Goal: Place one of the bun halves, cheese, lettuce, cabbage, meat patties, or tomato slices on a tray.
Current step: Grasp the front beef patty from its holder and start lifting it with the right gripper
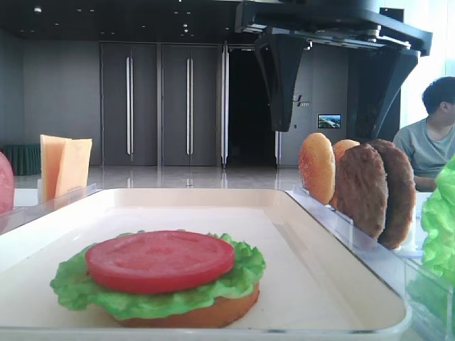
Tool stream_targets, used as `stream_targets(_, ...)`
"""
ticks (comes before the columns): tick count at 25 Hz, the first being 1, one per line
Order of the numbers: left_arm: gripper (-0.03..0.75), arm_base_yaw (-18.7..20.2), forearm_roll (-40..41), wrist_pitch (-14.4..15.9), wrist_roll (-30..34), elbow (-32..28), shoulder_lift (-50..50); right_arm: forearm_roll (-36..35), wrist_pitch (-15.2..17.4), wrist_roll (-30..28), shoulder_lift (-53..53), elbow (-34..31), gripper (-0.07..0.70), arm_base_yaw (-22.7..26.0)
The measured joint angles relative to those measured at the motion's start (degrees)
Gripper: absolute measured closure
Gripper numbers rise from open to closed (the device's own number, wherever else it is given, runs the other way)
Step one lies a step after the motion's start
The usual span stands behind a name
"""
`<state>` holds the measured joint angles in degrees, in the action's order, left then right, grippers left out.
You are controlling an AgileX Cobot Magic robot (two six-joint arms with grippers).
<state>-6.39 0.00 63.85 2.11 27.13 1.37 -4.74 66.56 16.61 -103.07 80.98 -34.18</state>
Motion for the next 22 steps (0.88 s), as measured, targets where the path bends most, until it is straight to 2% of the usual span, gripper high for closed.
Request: stream_targets(22, 0.722, 0.0, 0.0, 0.0, 0.0, 0.0, 0.0, -0.8, -0.8, -0.6, -0.2, -0.6, 0.082, 0.1)
